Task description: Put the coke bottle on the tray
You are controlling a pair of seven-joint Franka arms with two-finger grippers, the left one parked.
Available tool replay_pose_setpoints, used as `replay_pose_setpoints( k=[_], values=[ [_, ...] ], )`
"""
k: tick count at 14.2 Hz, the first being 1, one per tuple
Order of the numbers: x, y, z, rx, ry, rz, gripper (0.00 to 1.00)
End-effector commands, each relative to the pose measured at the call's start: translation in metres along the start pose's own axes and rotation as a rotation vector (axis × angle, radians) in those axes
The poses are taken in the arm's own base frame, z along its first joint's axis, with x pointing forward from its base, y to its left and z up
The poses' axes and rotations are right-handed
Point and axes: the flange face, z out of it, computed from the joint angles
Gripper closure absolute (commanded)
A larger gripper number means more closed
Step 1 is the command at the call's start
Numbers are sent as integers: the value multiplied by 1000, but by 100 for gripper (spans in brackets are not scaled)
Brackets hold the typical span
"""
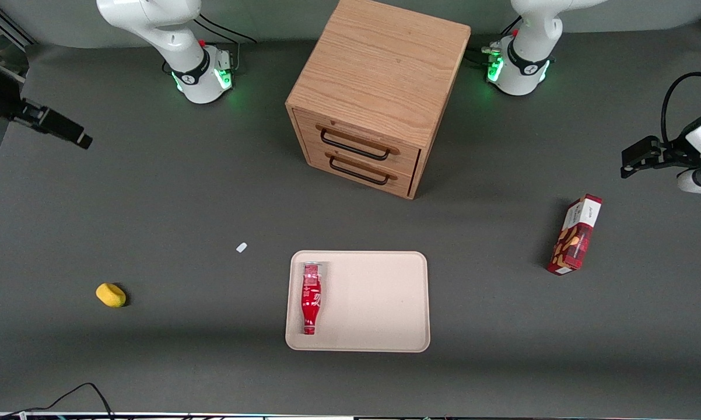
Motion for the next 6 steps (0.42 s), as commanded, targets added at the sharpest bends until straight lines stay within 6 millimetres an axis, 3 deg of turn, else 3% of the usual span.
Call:
replay_pose_setpoints(
  k=[1, 3, 6],
  values=[
    [-37, 15, 27, 29, 14, -10, 0],
    [-36, 12, 26, 28, 16, -14, 0],
    [-17, 2, 23, 29, 16, -1, 0]
  ],
)
